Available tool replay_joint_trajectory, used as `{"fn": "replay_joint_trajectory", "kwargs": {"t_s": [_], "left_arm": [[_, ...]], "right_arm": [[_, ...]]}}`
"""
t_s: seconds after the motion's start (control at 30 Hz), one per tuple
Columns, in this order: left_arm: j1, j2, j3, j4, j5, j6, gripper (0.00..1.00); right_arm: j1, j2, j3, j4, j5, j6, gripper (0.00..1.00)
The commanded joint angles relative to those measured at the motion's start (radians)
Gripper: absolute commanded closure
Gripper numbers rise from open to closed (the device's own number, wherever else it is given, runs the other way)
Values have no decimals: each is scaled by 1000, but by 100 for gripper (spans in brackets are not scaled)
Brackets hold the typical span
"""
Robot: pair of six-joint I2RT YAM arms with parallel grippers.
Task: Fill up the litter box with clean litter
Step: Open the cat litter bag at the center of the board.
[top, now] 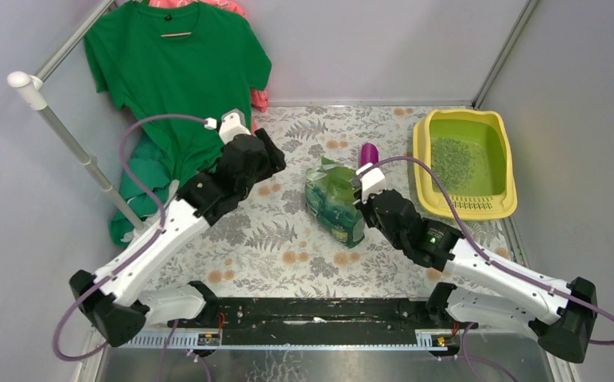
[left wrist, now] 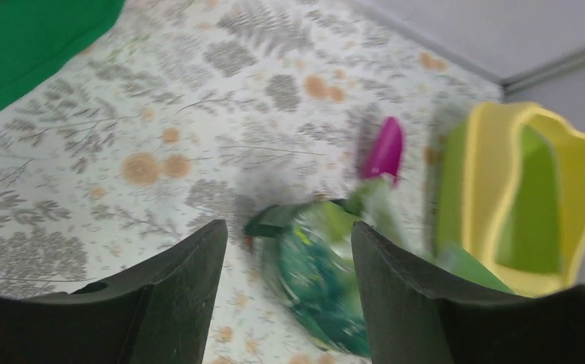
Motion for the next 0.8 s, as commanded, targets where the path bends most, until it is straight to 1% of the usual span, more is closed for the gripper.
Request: {"fn": "replay_joint_trajectory", "kwargs": {"t_s": [0.0, 0.03, 0.07, 0.1, 0.13, 0.17, 0.2, 0.33, 0.53, 0.63, 0.7, 0.77], "left_arm": [[182, 52, -87, 162, 306, -5, 32], [198, 69, -99, 172, 331, -4, 32], [203, 81, -110, 190, 351, -4, 32], [207, 89, -124, 211, 367, -5, 32], [210, 99, -134, 231, 382, -6, 32], [215, 111, -144, 248, 397, -6, 32], [224, 125, -151, 261, 415, -7, 31], [257, 168, -158, 292, 493, -15, 32], [263, 165, -107, 265, 555, 11, 31], [262, 187, -57, 248, 646, 76, 26], [258, 211, -21, 214, 683, 137, 27], [252, 226, -6, 185, 687, 178, 28]], "right_arm": [[-19, -60, 24, 132, -49, 33, 73], [-19, -63, 25, 131, -66, 46, 71], [-20, -62, 26, 132, -85, 54, 66], [-20, -57, 30, 131, -109, 57, 59], [-19, -47, 36, 132, -129, 61, 47], [-19, -34, 42, 138, -147, 65, 37], [-20, -18, 51, 142, -171, 64, 33], [-20, 49, 142, 87, -211, 73, 30], [-19, 57, 326, -70, -235, 122, 25], [-19, 59, 400, -162, -204, 152, 24], [-19, 56, 429, -217, -190, 179, 23], [-19, 50, 445, -257, -180, 220, 22]]}}
